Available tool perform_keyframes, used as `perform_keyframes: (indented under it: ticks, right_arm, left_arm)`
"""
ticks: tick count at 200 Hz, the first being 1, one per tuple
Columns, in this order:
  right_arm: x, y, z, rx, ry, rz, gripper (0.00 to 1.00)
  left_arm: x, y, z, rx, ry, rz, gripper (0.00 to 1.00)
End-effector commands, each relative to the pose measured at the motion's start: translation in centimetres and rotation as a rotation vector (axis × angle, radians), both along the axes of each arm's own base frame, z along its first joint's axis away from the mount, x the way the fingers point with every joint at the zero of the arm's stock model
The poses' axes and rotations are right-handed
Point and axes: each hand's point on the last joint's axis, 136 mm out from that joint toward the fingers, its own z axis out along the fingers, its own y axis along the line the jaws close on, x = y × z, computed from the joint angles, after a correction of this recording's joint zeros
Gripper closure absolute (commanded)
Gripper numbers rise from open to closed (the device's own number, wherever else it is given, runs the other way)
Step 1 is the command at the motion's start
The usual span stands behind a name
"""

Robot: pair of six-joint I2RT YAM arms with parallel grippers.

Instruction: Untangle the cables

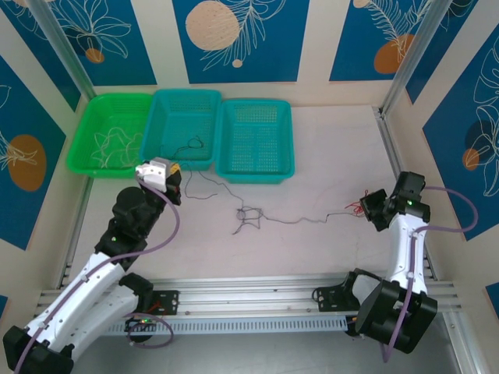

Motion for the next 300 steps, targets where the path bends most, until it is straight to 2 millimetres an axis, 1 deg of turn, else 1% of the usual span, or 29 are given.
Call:
perform_keyframes:
  ticks: [1, 15, 23, 34, 43, 53, 62, 69, 76, 89, 93, 100, 106, 108, 120, 124, 131, 143, 151, 161, 170, 179, 186, 188, 217, 239, 263, 276, 300]
  right_arm:
    - [-0.8, -0.9, -1.0, -0.03, 0.025, -0.023, 1.0]
    - [-1.3, -2.3, -1.8, -0.097, 0.052, -0.034, 1.0]
    - [-1.4, -2.4, -2.1, -0.115, 0.063, -0.006, 0.99]
    - [-1.2, -1.5, -2.5, -0.09, 0.07, 0.048, 0.87]
    - [-1.1, -0.6, -2.9, -0.063, 0.081, 0.084, 0.73]
    - [-1.4, -0.1, -2.9, -0.06, 0.115, 0.097, 0.63]
    - [-1.5, 0.1, -2.2, -0.071, 0.126, 0.096, 0.56]
    - [-1.1, 0.5, -1.1, -0.086, 0.092, 0.111, 0.53]
    - [-0.4, 1.2, 0.1, -0.106, 0.038, 0.143, 0.47]
    - [1.2, 3.4, 2.8, -0.173, -0.083, 0.264, 0.32]
    - [1.8, 4.8, 3.7, -0.194, -0.13, 0.34, 0.31]
    - [2.5, 7.5, 5.0, -0.232, -0.197, 0.482, 0.3]
    - [2.9, 9.3, 5.7, -0.277, -0.227, 0.579, 0.3]
    - [3.0, 9.6, 5.8, -0.294, -0.23, 0.594, 0.3]
    - [3.2, 13.5, 6.3, -0.369, -0.26, 0.782, 0.31]
    - [3.3, 14.5, 6.4, -0.39, -0.269, 0.829, 0.32]
    - [3.4, 16.6, 6.1, -0.409, -0.281, 0.92, 0.32]
    - [3.0, 20.7, 5.5, -0.415, -0.322, 1.085, 0.33]
    - [2.7, 23.1, 4.6, -0.423, -0.32, 1.184, 0.33]
    - [2.4, 25.3, 3.2, -0.449, -0.293, 1.272, 0.34]
    - [2.3, 26.7, 1.8, -0.477, -0.252, 1.329, 0.35]
    - [2.4, 27.7, 0.5, -0.504, -0.215, 1.365, 0.36]
    - [2.6, 28.4, -1.1, -0.526, -0.172, 1.389, 0.38]
    - [2.7, 28.5, -1.1, -0.529, -0.173, 1.392, 0.38]
    - [3.1, 30.4, -5.4, -0.594, -0.078, 1.478, 0.42]
    - [3.5, 31.0, -7.5, -0.614, -0.02, 1.501, 0.44]
    - [3.9, 32.0, -9.1, -0.611, -0.001, 1.513, 0.47]
    - [4.1, 32.1, -9.7, -0.615, 0.019, 1.507, 0.53]
    - [4.1, 32.1, -10.7, -0.614, 0.049, 1.507, 0.71]
  left_arm:
    - [0.4, 2.4, 1.3, 0.045, -0.006, 0.097, 1.0]
    - [0.5, 3.9, 1.4, 0.052, 0.011, 0.133, 1.0]
    - [0.5, 4.2, 1.5, 0.043, 0.018, 0.129, 1.0]
    - [0.4, 3.9, 1.8, 0.018, 0.014, 0.094, 1.0]
    - [0.3, 2.9, 1.7, 0.0, 0.014, 0.039, 1.0]
    - [0.4, 1.7, 1.4, -0.032, 0.024, -0.024, 1.0]
    - [0.4, 0.6, 1.0, -0.06, 0.042, -0.085, 1.0]
    - [0.4, -0.2, 0.6, -0.079, 0.058, -0.128, 1.0]
    - [0.4, -0.7, 0.1, -0.097, 0.076, -0.154, 1.0]
    - [0.5, -1.1, -0.5, -0.114, 0.096, -0.172, 1.0]
    - [0.5, -1.1, -0.6, -0.113, 0.101, -0.171, 1.0]
    - [0.5, -1.1, -0.7, -0.111, 0.101, -0.167, 1.0]
    - [0.5, -1.0, -0.8, -0.108, 0.102, -0.161, 1.0]
    - [0.6, -0.9, -0.8, -0.105, 0.102, -0.159, 1.0]
    - [0.5, -0.8, -0.6, -0.101, 0.095, -0.153, 1.0]
    - [0.5, -0.8, -0.6, -0.099, 0.095, -0.154, 1.0]
    - [0.5, -0.8, -0.5, -0.097, 0.094, -0.157, 1.0]
    - [0.4, -1.0, -0.5, -0.094, 0.097, -0.165, 1.0]
    - [0.4, -1.0, -0.5, -0.09, 0.098, -0.168, 1.0]
    - [0.3, -1.0, -0.6, -0.086, 0.101, -0.167, 1.0]
    - [0.2, -0.9, -0.6, -0.086, 0.101, -0.165, 1.0]
    - [0.1, -0.8, -0.6, -0.086, 0.098, -0.16, 1.0]
    - [0.1, -0.7, -0.6, -0.085, 0.097, -0.158, 1.0]
    - [0.1, -0.7, -0.6, -0.085, 0.097, -0.157, 1.0]
    - [-0.2, -0.6, -0.3, -0.079, 0.092, -0.156, 1.0]
    - [-0.3, -0.4, -0.4, -0.078, 0.09, -0.149, 1.0]
    - [-0.3, -0.5, -0.5, -0.083, 0.09, -0.152, 1.0]
    - [-0.4, -0.5, -0.6, -0.084, 0.093, -0.155, 1.0]
    - [-0.4, -0.4, -0.5, -0.076, 0.089, -0.149, 1.0]
